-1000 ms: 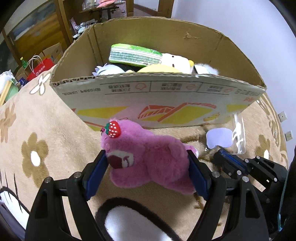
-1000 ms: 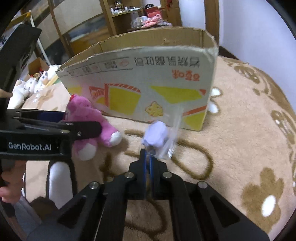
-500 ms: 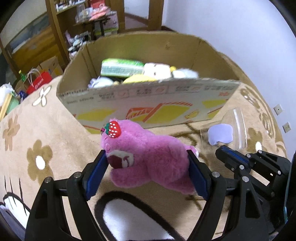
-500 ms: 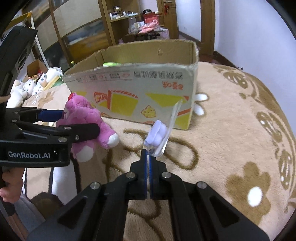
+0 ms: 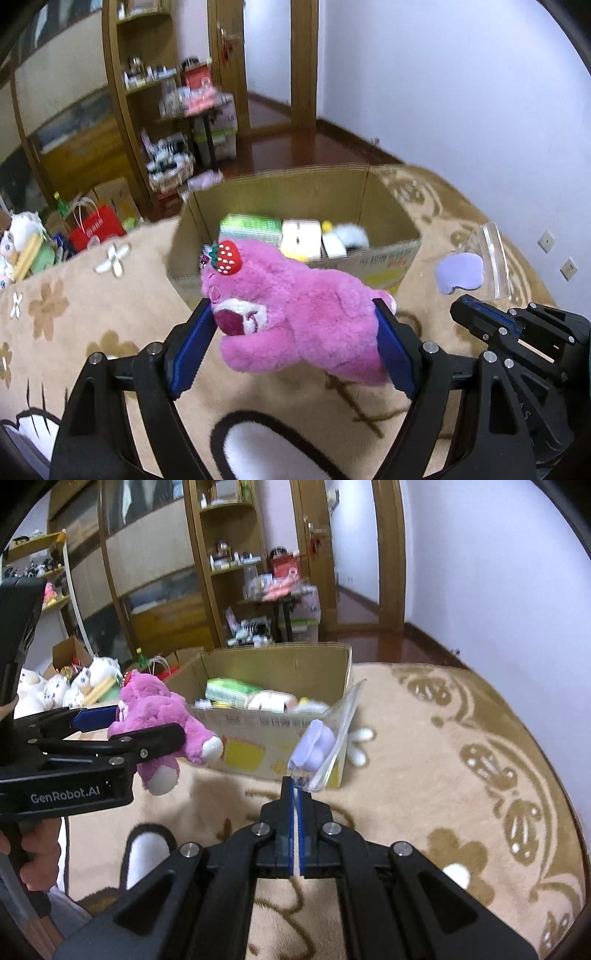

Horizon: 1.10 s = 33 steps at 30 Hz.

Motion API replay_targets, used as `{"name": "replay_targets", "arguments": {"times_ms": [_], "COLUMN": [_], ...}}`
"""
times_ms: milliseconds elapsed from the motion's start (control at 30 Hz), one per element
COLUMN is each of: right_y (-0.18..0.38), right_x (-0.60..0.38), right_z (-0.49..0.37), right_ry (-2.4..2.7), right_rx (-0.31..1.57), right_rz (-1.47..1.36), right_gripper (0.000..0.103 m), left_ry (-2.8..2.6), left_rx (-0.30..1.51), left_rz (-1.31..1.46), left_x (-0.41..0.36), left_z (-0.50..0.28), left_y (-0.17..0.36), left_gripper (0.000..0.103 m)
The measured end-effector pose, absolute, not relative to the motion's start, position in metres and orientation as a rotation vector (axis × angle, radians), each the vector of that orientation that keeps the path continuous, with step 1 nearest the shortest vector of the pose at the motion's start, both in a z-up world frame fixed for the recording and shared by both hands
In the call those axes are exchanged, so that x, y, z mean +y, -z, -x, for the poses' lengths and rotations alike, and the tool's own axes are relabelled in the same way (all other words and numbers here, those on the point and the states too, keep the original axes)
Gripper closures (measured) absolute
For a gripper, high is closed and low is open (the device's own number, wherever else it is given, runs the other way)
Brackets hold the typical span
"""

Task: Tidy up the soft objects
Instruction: 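Lift both items over the box and open both tools to release them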

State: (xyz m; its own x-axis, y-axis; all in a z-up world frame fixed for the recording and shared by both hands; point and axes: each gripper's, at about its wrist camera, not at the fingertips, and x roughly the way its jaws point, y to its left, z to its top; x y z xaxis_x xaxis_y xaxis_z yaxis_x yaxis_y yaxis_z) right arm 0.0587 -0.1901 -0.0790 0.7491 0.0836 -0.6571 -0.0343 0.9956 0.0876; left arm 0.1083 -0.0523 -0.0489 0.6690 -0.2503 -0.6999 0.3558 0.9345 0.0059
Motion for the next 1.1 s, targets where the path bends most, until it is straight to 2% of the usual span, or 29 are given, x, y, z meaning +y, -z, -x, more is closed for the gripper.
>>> {"name": "replay_targets", "arguments": {"times_ms": [267,600,1100], "right_y": [0.048,0.038,0.086], "right_x": [-0.189,-0.188,-0.200], "right_z": [-0.064,-0.098,-0.152], "right_ry": [-0.068,-0.094,-0.178], "right_rx": [0.619,0.575,0.664], "right_rz": [-0.052,-0.022,-0.124], "right_gripper": [0.101,0.101,0.101], "left_ry": [0.293,0.247,0.254], "left_rx": [0.649,0.620,0.726], "left_rz": [-0.121,-0.093,-0.062], "left_x": [-0.039,-0.029,-0.034], "left_z": [-0.115,-0.155,-0.209], "left_y": [0.019,0.019,0.068], "left_gripper": [0.022,0.022,0.019]}}
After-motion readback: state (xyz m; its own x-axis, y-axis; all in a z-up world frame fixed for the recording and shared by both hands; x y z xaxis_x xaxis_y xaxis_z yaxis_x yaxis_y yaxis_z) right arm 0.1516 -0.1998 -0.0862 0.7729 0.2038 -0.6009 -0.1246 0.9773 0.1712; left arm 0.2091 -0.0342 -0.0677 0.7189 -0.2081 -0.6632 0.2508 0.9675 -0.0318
